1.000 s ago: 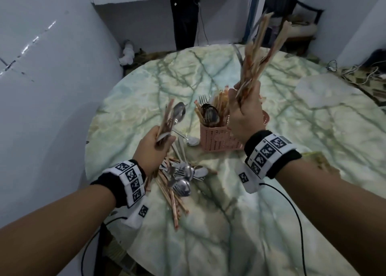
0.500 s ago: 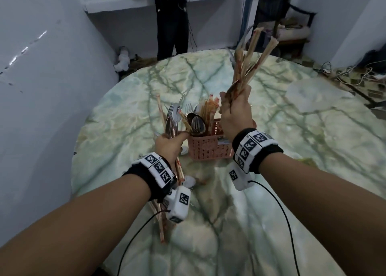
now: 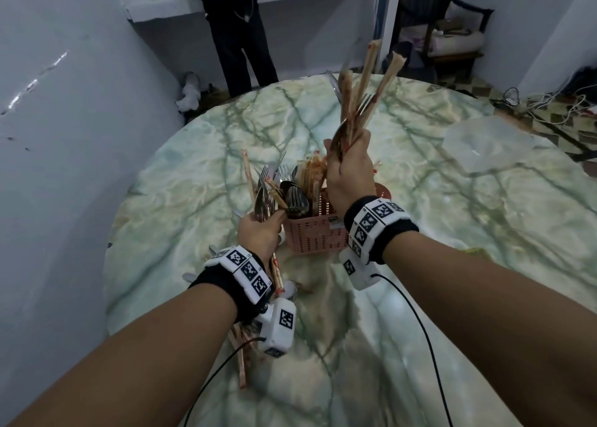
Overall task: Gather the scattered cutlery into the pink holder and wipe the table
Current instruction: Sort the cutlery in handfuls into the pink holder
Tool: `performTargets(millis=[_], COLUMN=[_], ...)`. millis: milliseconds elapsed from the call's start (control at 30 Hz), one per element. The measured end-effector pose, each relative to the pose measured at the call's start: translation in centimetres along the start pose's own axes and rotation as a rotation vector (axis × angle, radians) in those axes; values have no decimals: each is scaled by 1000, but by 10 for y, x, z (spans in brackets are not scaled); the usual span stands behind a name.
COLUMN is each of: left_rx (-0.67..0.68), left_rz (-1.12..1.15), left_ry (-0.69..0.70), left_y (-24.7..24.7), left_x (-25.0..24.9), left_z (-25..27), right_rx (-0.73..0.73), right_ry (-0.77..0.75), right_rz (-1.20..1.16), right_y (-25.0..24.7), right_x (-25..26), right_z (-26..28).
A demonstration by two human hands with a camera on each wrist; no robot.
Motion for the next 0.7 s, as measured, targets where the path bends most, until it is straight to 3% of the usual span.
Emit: performTargets(millis=[367, 700], left_rx=[2, -24], left_rz=[15, -42], left_ry=[12, -8], left_y=[2, 4], left_x=[4, 4], left_z=[-2, -7], right_rx=[-175, 182], right_ry=[41, -111], right_rz=[-115, 236], right_y=[-18, 17], right_x=[-7, -28], right_z=[-14, 29])
Point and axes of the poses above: each hand's wrist, its own z-axis away from the middle knuckle, its own y-axis out of the palm, x = y × z, the point moved 8 cm from there along -z, towards the middle knuckle, and after that the axes turned 2 degrees about -x, right-handed, at the moved point
